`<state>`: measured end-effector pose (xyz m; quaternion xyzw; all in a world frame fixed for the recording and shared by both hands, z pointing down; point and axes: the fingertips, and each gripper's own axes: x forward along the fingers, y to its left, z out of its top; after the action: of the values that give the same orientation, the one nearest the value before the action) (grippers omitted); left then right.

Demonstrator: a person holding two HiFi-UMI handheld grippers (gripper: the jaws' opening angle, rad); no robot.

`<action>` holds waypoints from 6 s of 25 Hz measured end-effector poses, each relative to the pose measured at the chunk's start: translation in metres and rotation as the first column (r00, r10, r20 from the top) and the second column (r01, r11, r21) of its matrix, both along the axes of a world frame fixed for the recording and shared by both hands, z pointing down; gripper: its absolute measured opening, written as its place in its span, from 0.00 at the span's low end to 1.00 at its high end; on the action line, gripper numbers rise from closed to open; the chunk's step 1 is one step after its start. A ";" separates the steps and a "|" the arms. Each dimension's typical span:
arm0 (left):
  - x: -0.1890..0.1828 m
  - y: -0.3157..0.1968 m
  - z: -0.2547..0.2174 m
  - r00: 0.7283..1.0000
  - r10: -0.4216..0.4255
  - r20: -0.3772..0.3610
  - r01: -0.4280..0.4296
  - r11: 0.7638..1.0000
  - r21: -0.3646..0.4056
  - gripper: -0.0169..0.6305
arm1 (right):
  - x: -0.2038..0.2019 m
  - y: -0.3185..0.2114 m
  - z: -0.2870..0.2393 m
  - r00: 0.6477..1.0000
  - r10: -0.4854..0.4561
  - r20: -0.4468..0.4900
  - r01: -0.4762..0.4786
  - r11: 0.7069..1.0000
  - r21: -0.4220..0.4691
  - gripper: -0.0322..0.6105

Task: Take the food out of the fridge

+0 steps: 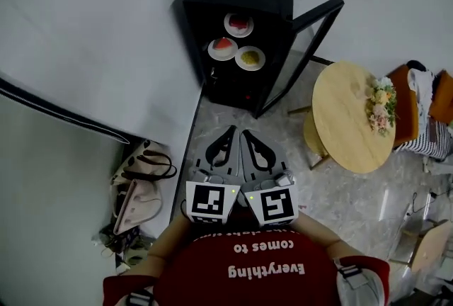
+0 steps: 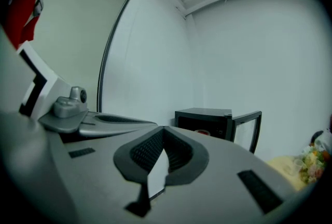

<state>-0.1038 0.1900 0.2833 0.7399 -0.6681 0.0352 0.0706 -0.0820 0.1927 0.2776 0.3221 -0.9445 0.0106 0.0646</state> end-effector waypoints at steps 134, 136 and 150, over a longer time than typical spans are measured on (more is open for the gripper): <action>0.333 -0.205 0.395 0.759 0.010 -0.651 -0.650 -0.031 -0.759 0.32 | 0.299 -0.153 0.310 0.492 0.830 -0.263 -0.777 0.283 -0.562 0.07; 0.329 -0.210 0.394 0.771 0.051 -0.635 -0.636 -0.007 -0.772 0.37 | 0.298 -0.153 0.309 0.494 0.828 -0.265 -0.777 0.284 -0.561 0.07; 0.280 -0.243 0.320 0.718 0.589 -0.370 -0.641 0.353 -0.681 0.05 | 0.271 -0.155 0.292 0.514 0.816 -0.266 -0.782 0.318 -0.537 0.07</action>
<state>0.1765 -0.0529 0.6035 0.8291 -0.2550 0.3191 0.3819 0.1889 0.0377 0.5698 0.7055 -0.6061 0.3461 0.1228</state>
